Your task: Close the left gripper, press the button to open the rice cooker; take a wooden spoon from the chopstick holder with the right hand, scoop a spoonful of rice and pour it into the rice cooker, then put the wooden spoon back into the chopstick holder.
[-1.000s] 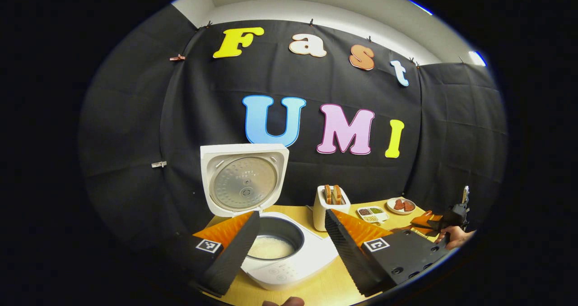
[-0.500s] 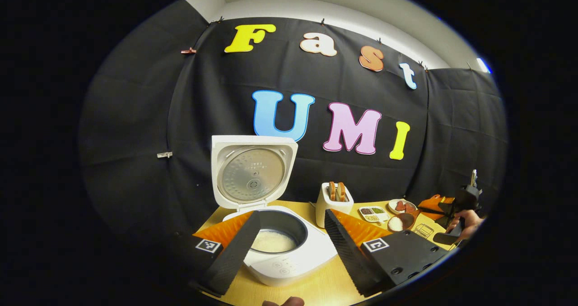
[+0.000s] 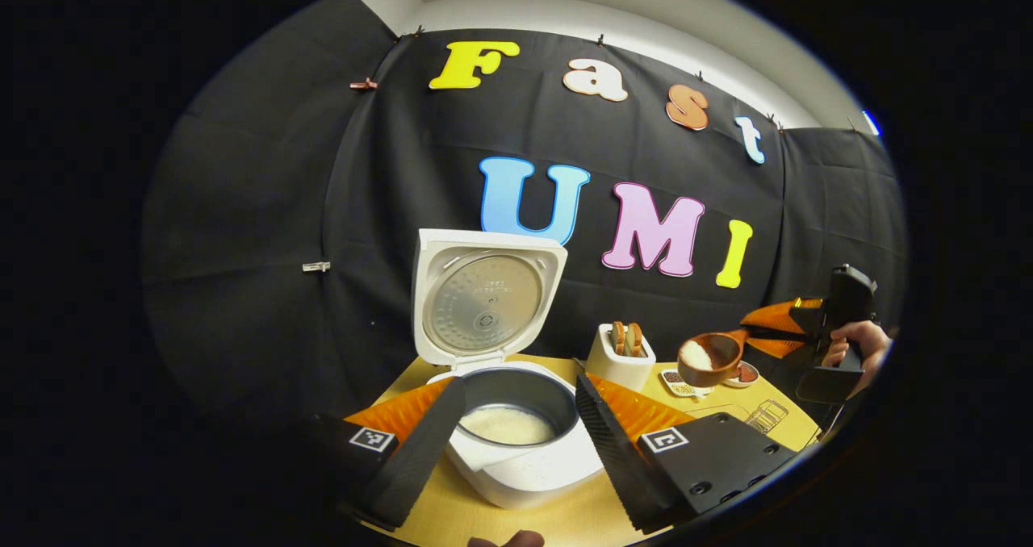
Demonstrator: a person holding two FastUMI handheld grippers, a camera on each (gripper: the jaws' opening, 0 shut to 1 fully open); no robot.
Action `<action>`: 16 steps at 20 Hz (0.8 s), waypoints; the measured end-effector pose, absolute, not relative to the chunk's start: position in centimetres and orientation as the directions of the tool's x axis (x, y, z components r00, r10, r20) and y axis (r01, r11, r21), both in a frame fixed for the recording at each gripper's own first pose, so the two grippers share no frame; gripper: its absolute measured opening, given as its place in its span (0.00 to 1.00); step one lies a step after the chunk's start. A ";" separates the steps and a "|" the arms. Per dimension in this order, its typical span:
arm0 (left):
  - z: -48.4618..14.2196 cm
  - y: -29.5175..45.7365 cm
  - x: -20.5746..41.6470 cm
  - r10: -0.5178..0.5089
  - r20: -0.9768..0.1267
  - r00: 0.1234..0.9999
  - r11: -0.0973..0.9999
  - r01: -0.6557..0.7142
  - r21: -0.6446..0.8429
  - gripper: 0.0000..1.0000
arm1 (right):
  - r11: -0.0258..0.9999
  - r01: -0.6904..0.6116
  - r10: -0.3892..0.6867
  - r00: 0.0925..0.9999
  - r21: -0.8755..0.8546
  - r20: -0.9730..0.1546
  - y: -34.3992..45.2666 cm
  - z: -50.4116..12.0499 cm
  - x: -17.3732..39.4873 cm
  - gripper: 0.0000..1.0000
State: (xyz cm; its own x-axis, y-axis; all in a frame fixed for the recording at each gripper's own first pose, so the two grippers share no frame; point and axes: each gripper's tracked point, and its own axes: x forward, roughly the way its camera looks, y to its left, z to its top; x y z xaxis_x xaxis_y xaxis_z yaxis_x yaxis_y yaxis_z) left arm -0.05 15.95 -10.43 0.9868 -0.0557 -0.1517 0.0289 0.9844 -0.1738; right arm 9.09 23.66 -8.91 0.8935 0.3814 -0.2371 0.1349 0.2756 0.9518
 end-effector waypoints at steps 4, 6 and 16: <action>-11.4 17.8 -0.7 -0.036 -0.167 0.985 0.985 0.006 -0.175 0.95 | 0.278 0.097 0.430 0.877 0.956 -0.214 29.5 -7.6 10.6 0.08; -11.5 18.8 -0.8 -0.018 -0.169 0.986 0.986 -0.011 -0.168 0.95 | 0.308 0.064 0.442 0.874 0.949 -0.202 32.1 -7.4 11.3 0.08; -12.5 20.5 -1.0 -0.002 -0.190 0.982 0.981 -0.035 -0.191 0.95 | 0.603 -0.179 0.498 0.846 0.777 -0.191 42.2 -7.0 12.8 0.08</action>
